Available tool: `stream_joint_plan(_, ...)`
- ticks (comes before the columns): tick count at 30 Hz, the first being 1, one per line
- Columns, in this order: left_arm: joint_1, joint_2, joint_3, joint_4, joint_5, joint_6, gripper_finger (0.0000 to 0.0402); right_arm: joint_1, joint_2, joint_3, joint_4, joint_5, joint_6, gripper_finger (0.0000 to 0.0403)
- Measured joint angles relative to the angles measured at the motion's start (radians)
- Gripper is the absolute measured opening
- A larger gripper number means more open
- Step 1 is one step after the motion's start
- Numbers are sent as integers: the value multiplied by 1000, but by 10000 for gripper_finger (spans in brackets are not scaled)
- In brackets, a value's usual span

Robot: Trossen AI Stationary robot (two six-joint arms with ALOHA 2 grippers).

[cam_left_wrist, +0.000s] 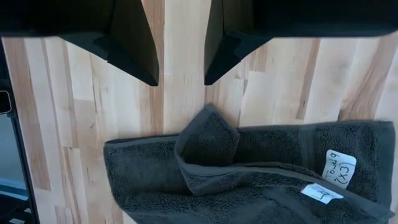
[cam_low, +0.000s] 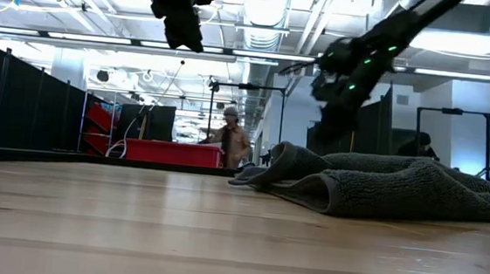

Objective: Roll towel
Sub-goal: Roll the black towel

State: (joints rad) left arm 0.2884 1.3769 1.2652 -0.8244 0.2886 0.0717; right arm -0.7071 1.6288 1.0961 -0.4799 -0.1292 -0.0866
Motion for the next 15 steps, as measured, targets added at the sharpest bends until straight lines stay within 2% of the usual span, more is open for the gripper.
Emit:
stream_joint_plan(7,0,0,0,-26,0,-2,113,-64,251,250,-111,-156,-131,157)
stream_joint_plan(11,0,0,0,-47,0,-9,113,-89,351,324,-207,-236,-174,155)
stream_joint_plan(15,0,0,0,-51,-1,-11,113,-93,398,352,-254,-253,-212,155)
